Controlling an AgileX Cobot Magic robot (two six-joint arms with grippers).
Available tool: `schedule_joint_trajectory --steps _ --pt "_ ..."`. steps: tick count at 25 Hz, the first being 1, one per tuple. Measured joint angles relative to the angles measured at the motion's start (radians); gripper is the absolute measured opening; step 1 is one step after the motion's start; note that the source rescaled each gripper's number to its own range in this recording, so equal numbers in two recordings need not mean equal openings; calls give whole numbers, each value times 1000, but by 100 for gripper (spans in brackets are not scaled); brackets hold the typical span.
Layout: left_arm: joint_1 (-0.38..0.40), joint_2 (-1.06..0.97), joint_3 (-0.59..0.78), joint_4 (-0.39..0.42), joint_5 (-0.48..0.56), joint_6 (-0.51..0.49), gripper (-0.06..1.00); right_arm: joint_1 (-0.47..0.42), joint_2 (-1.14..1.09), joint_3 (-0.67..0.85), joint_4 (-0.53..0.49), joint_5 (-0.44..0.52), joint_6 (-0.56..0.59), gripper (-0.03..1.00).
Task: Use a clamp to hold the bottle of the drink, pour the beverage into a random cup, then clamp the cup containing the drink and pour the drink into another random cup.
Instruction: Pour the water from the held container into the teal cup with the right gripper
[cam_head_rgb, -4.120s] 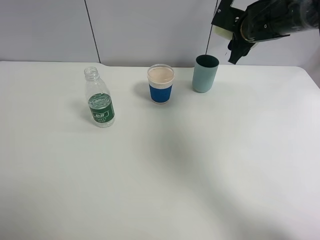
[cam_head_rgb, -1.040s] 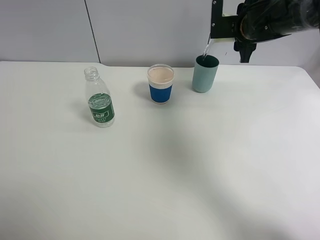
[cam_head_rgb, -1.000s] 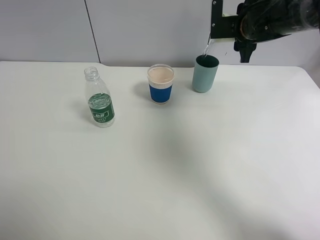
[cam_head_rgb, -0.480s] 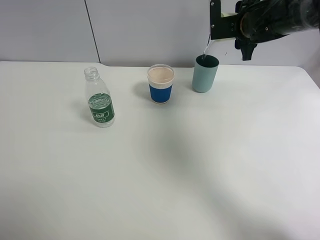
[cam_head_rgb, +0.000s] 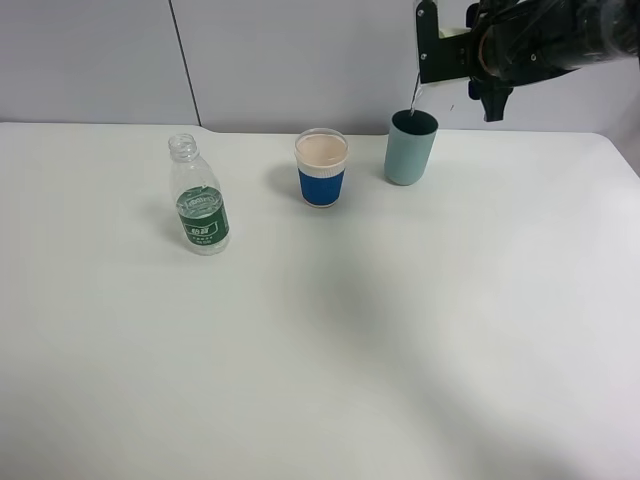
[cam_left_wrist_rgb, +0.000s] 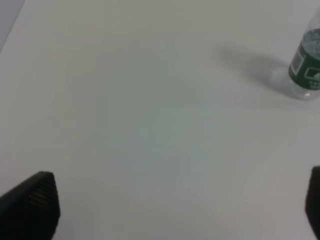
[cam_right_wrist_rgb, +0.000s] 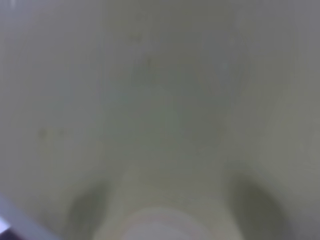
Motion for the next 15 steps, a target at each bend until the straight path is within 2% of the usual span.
schedule_joint_trajectory --steps 15 --pt "0 0 0 0 0 0 100 0 0 0 0 0 -153 2"
